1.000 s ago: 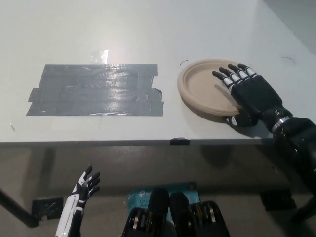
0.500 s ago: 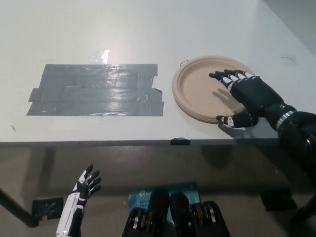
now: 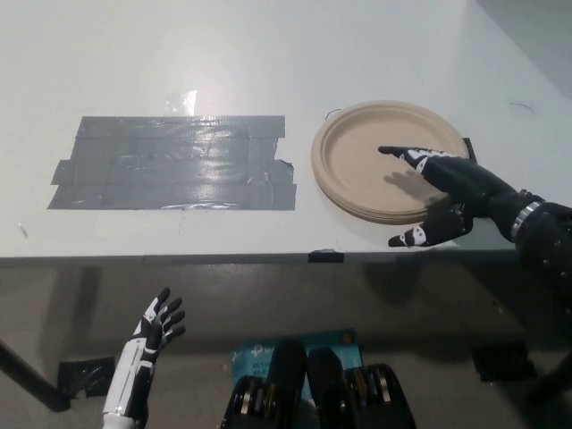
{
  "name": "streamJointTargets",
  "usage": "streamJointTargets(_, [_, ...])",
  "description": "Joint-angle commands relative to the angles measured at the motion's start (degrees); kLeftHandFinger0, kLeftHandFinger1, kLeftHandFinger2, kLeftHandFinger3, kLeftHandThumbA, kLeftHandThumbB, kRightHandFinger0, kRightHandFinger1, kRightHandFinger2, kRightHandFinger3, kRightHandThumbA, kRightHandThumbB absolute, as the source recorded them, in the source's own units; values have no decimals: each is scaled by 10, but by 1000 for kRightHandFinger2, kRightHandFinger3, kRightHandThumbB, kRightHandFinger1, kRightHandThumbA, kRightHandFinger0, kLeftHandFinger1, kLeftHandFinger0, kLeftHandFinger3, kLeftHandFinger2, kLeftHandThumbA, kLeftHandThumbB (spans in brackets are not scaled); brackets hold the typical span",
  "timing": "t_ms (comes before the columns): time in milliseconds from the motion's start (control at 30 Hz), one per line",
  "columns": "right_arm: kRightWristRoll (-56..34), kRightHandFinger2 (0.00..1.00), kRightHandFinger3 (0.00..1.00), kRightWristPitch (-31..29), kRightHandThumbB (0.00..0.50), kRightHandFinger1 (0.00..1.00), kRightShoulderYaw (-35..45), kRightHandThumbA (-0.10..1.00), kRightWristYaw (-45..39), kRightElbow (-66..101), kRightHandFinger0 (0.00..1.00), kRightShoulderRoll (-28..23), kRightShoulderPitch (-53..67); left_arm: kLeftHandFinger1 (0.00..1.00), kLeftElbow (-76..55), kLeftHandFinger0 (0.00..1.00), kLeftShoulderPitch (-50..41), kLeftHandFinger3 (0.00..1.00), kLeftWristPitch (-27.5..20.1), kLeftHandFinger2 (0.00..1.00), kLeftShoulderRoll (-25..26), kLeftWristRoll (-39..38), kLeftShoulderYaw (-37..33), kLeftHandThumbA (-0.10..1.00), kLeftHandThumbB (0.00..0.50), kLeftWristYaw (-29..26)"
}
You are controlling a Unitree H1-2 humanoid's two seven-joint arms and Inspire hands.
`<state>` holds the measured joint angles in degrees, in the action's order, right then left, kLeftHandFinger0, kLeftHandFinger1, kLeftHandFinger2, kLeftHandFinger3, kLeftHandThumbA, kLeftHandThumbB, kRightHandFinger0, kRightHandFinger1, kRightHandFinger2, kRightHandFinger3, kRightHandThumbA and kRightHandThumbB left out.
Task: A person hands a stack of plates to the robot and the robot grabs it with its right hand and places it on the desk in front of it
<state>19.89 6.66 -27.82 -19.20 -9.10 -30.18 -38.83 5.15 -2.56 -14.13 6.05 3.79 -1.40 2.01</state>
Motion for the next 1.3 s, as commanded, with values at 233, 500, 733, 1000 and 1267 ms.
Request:
streamJointTargets(233, [-591, 1000, 1000, 120, 500, 1000, 397, 1000, 54, 467, 1000, -158, -131, 982, 3, 961, 87, 1000, 17, 993, 12, -14, 0, 1000, 219, 18])
streamJointTargets(500, [-610, 1000, 1000, 20, 500, 1000, 446, 1000, 144, 582, 1000, -158, 55, 1000, 5, 998, 113, 1000, 26, 1000, 11, -17, 5, 1000, 237, 15])
streamJointTargets(733, [-559, 1000, 1000, -84, 500, 1000, 385, 1000, 164, 635, 1000, -45, 271, 1000, 6, 971, 101, 1000, 16, 1000, 12, -5, -2, 1000, 226, 15])
streamJointTargets(1000, [-502, 1000, 1000, -53, 500, 1000, 306, 1000, 73, 523, 1000, 72, 439, 986, -6, 935, 43, 1000, 21, 974, 1, -11, -9, 1000, 236, 15])
streamJointTargets(1267, [-411, 1000, 1000, -49, 343, 1000, 274, 1000, 68, 296, 1000, 193, 454, 994, -17, 969, -19, 1000, 10, 997, 1, -13, -14, 1000, 247, 14])
